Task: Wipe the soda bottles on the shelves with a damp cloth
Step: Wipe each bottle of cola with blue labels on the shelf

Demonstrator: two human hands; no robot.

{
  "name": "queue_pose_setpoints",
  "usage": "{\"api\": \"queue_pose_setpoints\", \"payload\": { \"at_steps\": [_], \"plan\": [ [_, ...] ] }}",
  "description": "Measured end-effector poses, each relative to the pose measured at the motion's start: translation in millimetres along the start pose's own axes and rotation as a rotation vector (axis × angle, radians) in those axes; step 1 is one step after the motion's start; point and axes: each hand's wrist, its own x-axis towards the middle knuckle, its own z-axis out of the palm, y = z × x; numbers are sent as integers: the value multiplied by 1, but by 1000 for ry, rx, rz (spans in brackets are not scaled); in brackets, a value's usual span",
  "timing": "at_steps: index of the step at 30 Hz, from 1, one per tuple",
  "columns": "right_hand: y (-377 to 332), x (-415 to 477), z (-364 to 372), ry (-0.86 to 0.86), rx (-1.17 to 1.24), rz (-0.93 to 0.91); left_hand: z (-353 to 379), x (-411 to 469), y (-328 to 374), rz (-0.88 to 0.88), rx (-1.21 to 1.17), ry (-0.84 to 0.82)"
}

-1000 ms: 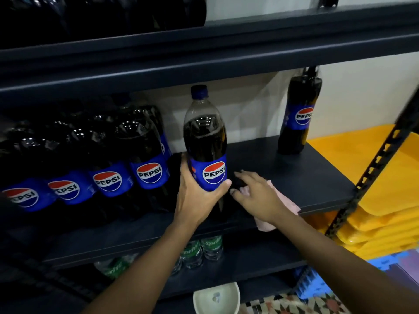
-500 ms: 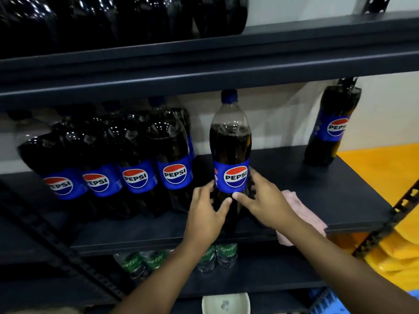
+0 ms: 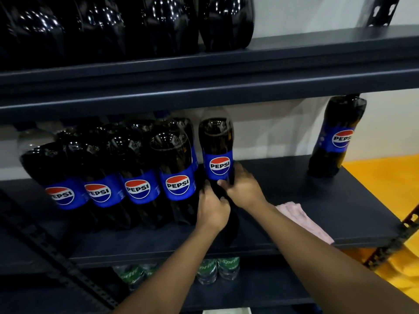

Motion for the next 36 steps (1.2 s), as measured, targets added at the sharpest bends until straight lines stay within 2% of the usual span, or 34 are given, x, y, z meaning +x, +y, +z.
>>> {"api": "queue_pose_setpoints", "payload": {
  "at_steps": [20, 36],
  "plan": [
    [-10, 30, 11, -94, -29, 124, -9, 19, 4, -14, 10, -61],
    [-16, 27, 13, -87, -13, 173, -11, 6, 1, 16, 99, -202]
  ]
}}
